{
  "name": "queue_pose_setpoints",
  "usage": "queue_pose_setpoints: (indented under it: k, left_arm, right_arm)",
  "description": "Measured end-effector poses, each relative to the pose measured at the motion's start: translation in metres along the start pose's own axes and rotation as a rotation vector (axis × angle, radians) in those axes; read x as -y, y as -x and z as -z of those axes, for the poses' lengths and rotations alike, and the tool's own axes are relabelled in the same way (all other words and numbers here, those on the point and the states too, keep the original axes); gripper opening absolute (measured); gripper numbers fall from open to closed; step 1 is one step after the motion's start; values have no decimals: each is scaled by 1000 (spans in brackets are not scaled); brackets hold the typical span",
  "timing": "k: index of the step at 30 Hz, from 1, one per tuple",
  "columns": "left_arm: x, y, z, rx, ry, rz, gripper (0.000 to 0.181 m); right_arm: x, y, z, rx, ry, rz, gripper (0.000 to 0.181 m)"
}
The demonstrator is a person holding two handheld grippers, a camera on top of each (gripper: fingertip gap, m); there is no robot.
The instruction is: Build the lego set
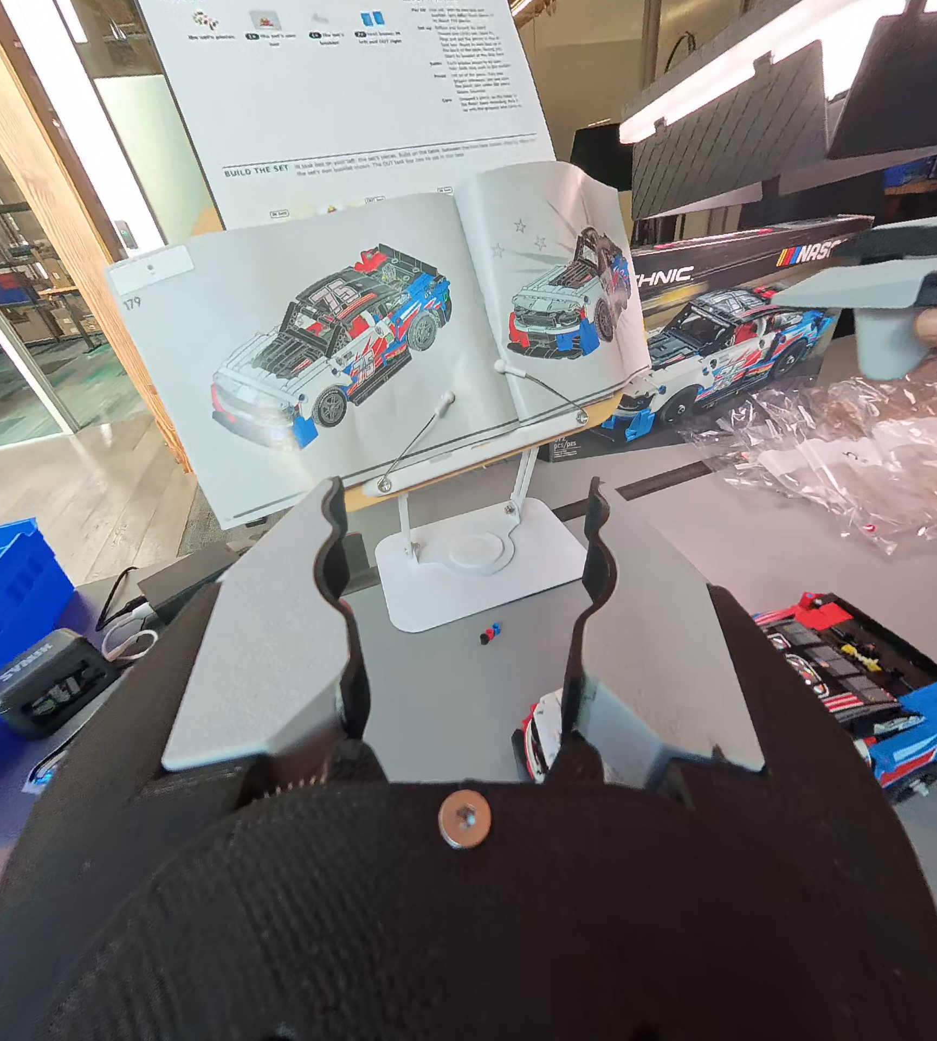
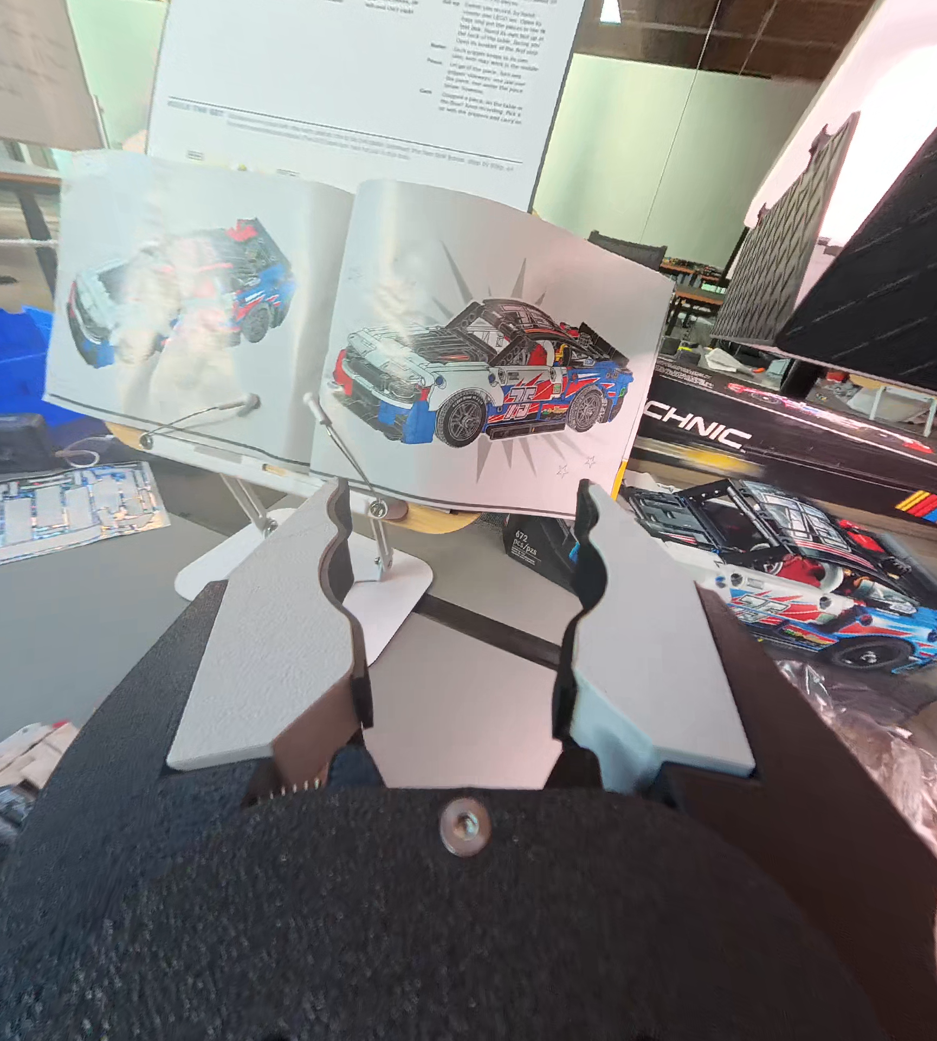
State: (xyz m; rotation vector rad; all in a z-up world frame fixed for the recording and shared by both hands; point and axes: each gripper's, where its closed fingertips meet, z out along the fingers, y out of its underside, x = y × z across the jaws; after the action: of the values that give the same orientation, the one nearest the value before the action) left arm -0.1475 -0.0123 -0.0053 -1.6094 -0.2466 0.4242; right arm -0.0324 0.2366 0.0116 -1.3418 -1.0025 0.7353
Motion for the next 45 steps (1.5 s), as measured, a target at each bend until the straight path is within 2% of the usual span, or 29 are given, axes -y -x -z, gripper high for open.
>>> queue_pose_setpoints:
  k: [4, 8, 19, 26, 29, 33, 38, 42, 45]
  left_arm:
    - [8, -5, -30, -24, 2, 35, 84]
    - [6, -15, -46, -42, 15, 50, 84]
    - [-6, -23, -57, -52, 48, 71, 84]
    - [-13, -25, -46, -69, 54, 73, 81]
    - [-20, -29, -30, -81, 47, 71, 77]
    - [-39, -42, 2, -128, 73, 68, 77]
    - [-83, -62, 67, -204, 152, 35, 78]
    - [-125, -65, 116, -198, 224, 50, 79]
    - [-143, -71, 145, -172, 231, 80, 81]
  right_arm:
    - [-7, 4, -32, 0, 41, -1, 79]
    - [-7, 12, -41, 3, 52, 14, 80]
    - [-12, 21, -42, 3, 65, 38, 81]
    - [-19, 25, -26, -5, 80, 66, 81]
    - [-27, 32, -4, -18, 86, 68, 80]
    - [-46, 51, 41, -7, 108, 99, 80]
    - [-103, 92, 124, 119, 219, 117, 80]
    - [-150, 113, 190, 155, 287, 124, 83]
    - [-175, 129, 230, 164, 324, 84, 86]
